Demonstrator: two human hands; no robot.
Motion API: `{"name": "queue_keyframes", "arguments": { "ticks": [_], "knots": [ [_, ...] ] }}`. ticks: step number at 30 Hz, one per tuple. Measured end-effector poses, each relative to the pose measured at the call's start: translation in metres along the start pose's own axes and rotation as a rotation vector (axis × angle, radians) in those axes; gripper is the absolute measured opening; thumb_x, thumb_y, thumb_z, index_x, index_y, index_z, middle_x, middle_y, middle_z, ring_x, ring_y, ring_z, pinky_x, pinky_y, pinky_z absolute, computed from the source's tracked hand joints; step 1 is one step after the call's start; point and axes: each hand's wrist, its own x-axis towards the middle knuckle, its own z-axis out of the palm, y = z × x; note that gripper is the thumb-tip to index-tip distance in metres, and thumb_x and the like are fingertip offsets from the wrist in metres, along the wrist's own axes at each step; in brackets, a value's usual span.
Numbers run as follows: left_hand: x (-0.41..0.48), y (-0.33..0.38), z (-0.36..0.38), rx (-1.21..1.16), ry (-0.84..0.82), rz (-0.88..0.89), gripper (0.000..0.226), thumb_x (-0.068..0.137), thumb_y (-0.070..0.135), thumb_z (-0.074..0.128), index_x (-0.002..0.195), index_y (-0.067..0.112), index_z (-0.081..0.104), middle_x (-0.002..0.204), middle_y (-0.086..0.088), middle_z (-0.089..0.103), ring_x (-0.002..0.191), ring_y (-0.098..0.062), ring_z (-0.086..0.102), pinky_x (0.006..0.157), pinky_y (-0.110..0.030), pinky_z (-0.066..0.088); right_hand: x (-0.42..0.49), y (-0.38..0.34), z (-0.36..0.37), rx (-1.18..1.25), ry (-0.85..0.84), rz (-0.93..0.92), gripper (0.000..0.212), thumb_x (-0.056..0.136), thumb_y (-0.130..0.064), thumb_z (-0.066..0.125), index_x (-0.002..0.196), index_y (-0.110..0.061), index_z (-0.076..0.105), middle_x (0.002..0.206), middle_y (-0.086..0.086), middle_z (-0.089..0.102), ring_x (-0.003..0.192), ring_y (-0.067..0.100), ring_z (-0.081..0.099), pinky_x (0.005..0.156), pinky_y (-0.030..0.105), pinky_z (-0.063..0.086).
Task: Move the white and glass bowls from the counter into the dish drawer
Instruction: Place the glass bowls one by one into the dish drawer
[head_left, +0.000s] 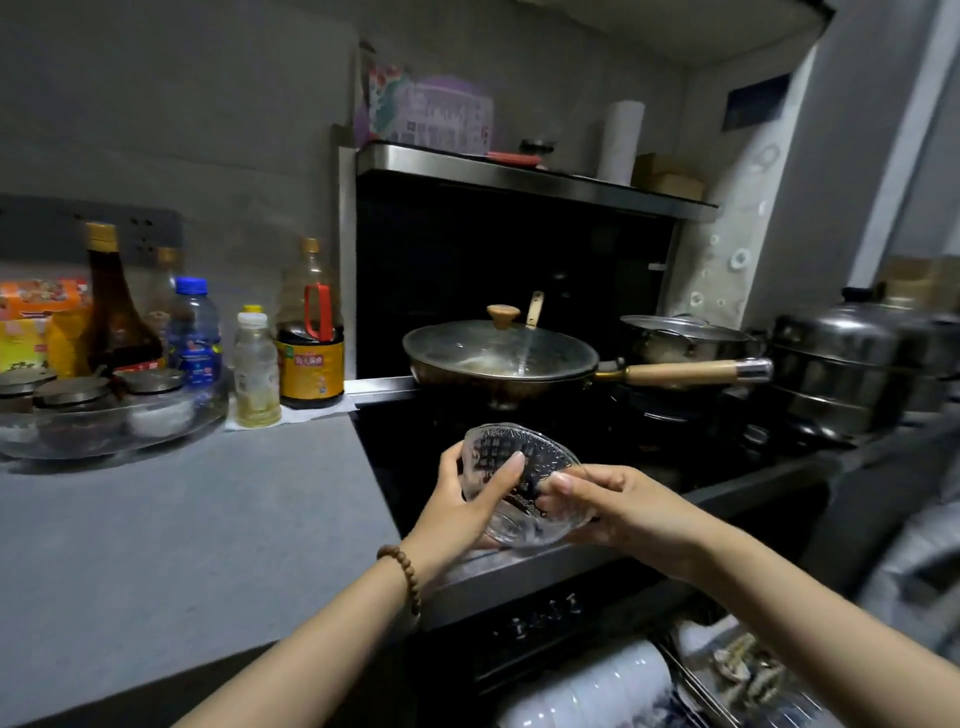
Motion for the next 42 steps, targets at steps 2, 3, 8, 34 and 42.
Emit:
{"name": "queue_keyframes", "arguments": {
  "ticks": [2, 3, 8, 34, 42],
  "knots": [
    [0.004, -0.007, 0.038, -0.043, -0.019, -0.012, 0.09, 0.052, 0.066, 0.064, 0.128, 0.03, 0.034, 0.106, 0.017, 0.058, 0.081, 0.017, 0.061, 0.062, -0.007, 0.05, -0.022, 0.009, -0.03, 0.019, 0.033, 0.028, 0.036, 0.062, -0.04, 0.074, 0.088, -0.015, 0.076, 0.085, 0.002, 0.075, 0.083, 0.008, 0.07, 0.088, 0.032, 0.054],
    [0.005, -0.012, 0.056, -0.055, -0.034, -0.022, 0.09, 0.052, 0.066, 0.066, 0.128, 0.027, 0.035, 0.107, 0.014, 0.06, 0.083, 0.014, 0.062, 0.066, -0.008, 0.052, -0.033, 0.014, -0.044, -0.002, 0.055, 0.044, 0.035, 0.065, -0.04, 0.072, 0.089, -0.016, 0.075, 0.085, 0.002, 0.075, 0.084, 0.008, 0.07, 0.089, 0.031, 0.053],
    [0.005, -0.044, 0.137, -0.088, -0.183, -0.143, 0.09, 0.055, 0.068, 0.07, 0.129, 0.031, 0.033, 0.117, 0.009, 0.061, 0.103, -0.011, 0.065, 0.085, -0.038, 0.057, -0.086, 0.043, -0.104, -0.122, 0.197, 0.067, 0.033, 0.072, -0.039, 0.067, 0.091, -0.013, 0.076, 0.087, 0.005, 0.076, 0.085, 0.01, 0.069, 0.082, 0.018, 0.052],
    [0.02, -0.284, 0.219, 0.843, -0.587, -0.293, 0.081, 0.085, 0.069, 0.029, 0.149, 0.028, 0.004, 0.159, 0.002, 0.003, 0.146, -0.019, -0.005, 0.118, -0.04, 0.0, -0.041, 0.243, -0.236, -0.071, 0.429, 0.765, 0.025, 0.087, -0.008, 0.063, 0.109, 0.003, 0.063, 0.068, 0.007, 0.07, 0.046, 0.01, 0.061, 0.043, 0.017, 0.05],
    [0.009, -0.334, 0.216, 1.118, -0.674, -0.192, 0.086, 0.079, 0.078, 0.018, 0.148, 0.033, -0.004, 0.158, 0.005, -0.01, 0.142, -0.02, -0.021, 0.109, -0.044, -0.023, -0.017, 0.28, -0.24, -0.184, 0.344, 1.009, 0.016, 0.09, -0.017, 0.061, 0.087, -0.002, 0.06, 0.077, 0.008, 0.062, 0.059, 0.014, 0.059, 0.039, 0.02, 0.049]
  ]
}}
